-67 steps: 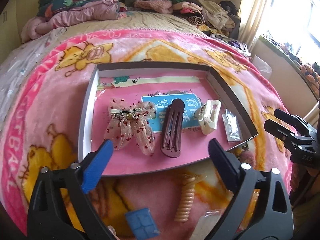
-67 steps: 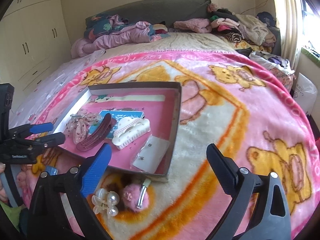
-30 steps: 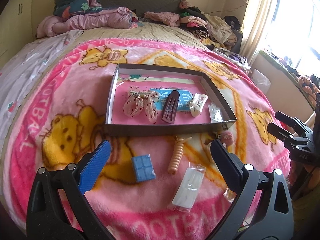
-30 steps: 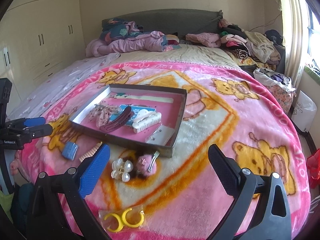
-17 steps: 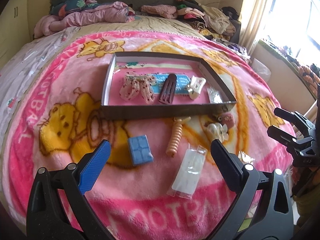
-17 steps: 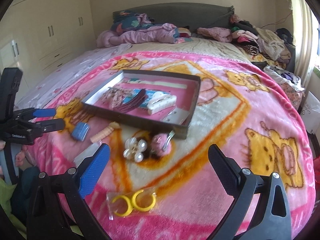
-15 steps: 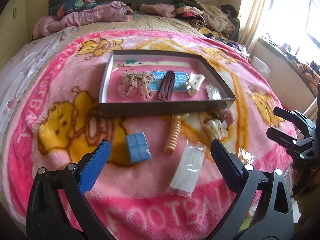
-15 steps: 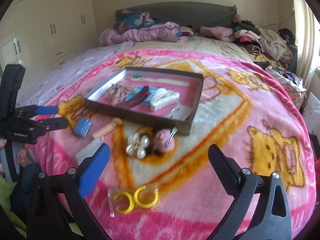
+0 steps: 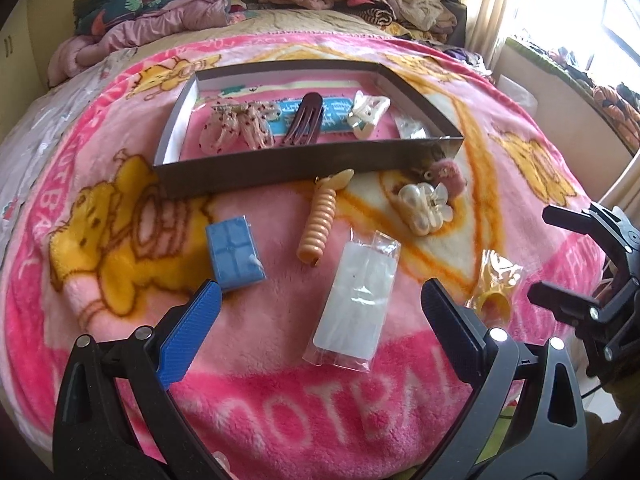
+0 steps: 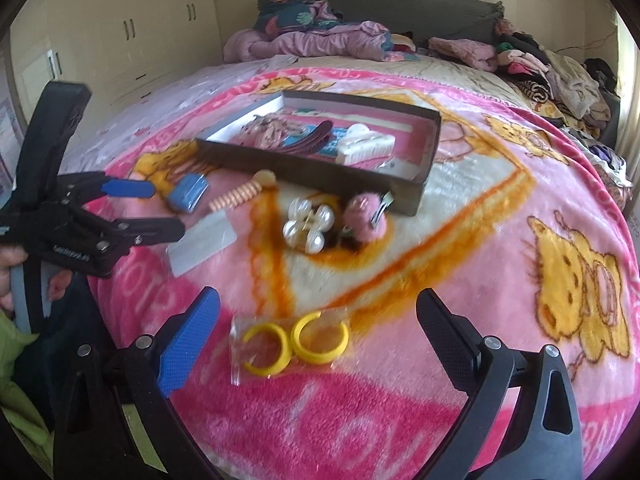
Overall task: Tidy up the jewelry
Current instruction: 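Move right tool to the bagged yellow bangles while left tool approaches the clear bag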
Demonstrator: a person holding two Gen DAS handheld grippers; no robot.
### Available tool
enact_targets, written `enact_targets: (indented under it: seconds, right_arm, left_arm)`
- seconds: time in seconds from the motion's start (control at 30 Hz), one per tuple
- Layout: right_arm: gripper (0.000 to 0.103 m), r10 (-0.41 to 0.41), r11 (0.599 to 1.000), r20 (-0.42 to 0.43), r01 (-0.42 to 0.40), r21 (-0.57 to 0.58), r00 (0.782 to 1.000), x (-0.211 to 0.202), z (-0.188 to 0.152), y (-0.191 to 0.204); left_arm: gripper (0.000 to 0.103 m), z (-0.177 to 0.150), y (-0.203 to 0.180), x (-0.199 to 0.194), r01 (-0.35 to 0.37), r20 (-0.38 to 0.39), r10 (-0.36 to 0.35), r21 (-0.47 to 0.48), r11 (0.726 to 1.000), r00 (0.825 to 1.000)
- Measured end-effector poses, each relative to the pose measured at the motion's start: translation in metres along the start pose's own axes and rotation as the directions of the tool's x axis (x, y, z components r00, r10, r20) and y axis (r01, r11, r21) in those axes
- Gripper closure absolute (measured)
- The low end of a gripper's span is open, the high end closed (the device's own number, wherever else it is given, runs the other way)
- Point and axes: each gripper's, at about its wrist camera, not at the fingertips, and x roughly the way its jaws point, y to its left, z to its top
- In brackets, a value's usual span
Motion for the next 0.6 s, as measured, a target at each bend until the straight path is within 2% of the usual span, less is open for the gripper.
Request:
enact_targets:
  seconds: [0.2,0.47,0.53,0.6]
  right_arm:
    - [0.007,0.015,1.000,-0.036,-0.016,-0.018,0.999,0.008,-0.015,0.004]
    - [0.007,0.040,0.999,-0.065,-0.042,-0.034,0.997,0.024,-0.025,0.010]
    - [0.007,0.040,0.998,-0.068,-0.043,-0.038,0.997,0.028,-0.025,0.010]
    - [0.007,0.048,0.998,-0.073,-0.051,-0.037,0.996,0.032,-0.026,0.011]
  left_arm:
    - [0.012,-0.007,-0.004,0.013,0.002,-0.048,-0.001,0.018,1.000,0.999]
    - [0.012,-0.011,-0.009,0.024,0.007,-0.071,-0.004,0.042,0.999,0.997]
    - [0.014,-0.012,-0.012,0.025,0.010,-0.073,-0.007,0.053,0.999,0.997]
    - [0.022,-0.014,-0.015,0.028,0.019,-0.080,-0.013,0.065,0.998,0.997]
